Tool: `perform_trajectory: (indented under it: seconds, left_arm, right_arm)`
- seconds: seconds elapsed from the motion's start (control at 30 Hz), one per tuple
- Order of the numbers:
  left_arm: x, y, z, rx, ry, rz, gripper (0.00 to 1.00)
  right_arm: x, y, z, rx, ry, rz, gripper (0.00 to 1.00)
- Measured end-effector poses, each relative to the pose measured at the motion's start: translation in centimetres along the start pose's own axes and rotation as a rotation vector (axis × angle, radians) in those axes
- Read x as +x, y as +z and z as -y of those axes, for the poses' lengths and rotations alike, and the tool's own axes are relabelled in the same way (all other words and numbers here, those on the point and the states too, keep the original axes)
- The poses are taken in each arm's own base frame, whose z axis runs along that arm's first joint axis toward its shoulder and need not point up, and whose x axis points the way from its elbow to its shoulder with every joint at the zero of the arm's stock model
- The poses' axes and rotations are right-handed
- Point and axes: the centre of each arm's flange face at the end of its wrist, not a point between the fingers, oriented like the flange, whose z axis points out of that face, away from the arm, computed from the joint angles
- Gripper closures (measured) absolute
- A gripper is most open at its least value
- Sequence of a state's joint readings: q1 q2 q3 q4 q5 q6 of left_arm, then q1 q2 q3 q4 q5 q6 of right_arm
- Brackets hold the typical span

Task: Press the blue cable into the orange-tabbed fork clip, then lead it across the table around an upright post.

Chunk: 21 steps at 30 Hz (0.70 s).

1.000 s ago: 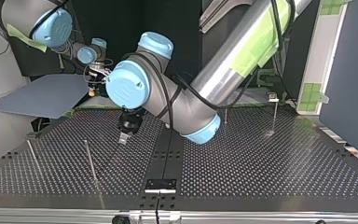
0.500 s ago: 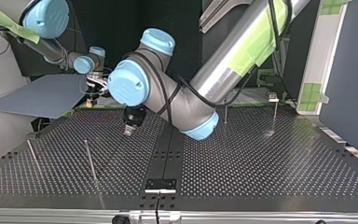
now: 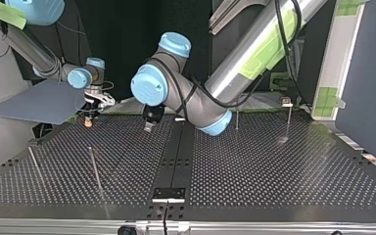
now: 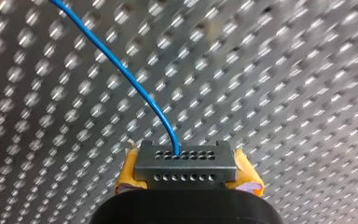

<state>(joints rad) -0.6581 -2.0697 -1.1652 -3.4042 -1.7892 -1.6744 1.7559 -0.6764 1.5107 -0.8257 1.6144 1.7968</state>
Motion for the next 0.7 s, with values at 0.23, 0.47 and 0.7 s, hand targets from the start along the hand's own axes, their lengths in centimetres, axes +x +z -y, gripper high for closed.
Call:
perform_trajectory:
  seconds: [0.23,0.47,0.7]
  left_arm:
    - [0.7,0.3,-0.3,0.013,-0.002,-0.007,0.00]
    - [0.7,0.3,-0.3,0.030,-0.003,-0.008,0.00]
    - [0.6,0.4,0.0,0.056,-0.015,0.002,0.00]
  right_arm:
    - [3.5,-0.8,2.1,-0.006,-0.002,0.008,1.00]
    - [5.6,-3.2,3.3,-0.008,-0.002,0.063,1.00]
    - [9.0,-4.4,5.3,0.031,0.012,0.084,1.00]
